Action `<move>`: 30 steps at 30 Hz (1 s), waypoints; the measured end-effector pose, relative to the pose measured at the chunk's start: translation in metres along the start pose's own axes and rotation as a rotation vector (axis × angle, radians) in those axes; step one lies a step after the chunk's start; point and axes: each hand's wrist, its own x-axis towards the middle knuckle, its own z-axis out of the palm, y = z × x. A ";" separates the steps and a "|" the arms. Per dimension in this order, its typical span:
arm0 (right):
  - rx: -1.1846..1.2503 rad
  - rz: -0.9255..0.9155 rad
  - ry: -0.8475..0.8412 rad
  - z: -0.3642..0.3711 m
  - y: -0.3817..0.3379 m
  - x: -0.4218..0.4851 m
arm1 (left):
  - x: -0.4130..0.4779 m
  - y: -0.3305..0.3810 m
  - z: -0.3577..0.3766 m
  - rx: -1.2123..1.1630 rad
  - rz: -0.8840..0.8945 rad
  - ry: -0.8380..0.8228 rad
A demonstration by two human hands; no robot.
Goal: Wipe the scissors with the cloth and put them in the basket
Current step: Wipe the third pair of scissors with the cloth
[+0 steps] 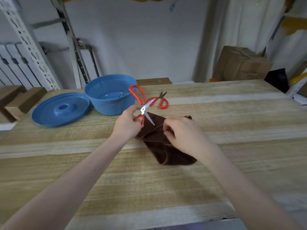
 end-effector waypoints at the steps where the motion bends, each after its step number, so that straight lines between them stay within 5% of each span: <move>1: -0.016 -0.026 -0.052 0.003 -0.003 0.000 | 0.000 -0.001 -0.001 -0.012 -0.001 0.009; 11: 0.003 -0.138 -0.400 0.031 -0.015 0.049 | 0.008 -0.007 -0.024 -0.034 -0.016 0.116; 14: -0.048 -0.132 -0.252 0.026 -0.007 0.054 | 0.011 -0.005 -0.029 -0.064 -0.014 0.125; 19: 0.167 0.335 0.008 -0.009 0.029 0.069 | 0.016 0.003 -0.031 -0.077 0.000 0.110; 23: 0.368 0.499 0.280 -0.035 0.046 0.081 | 0.020 0.015 -0.025 -0.048 0.024 0.088; 30: 0.663 0.535 0.021 -0.018 0.041 0.068 | 0.014 0.024 -0.006 0.003 0.083 0.066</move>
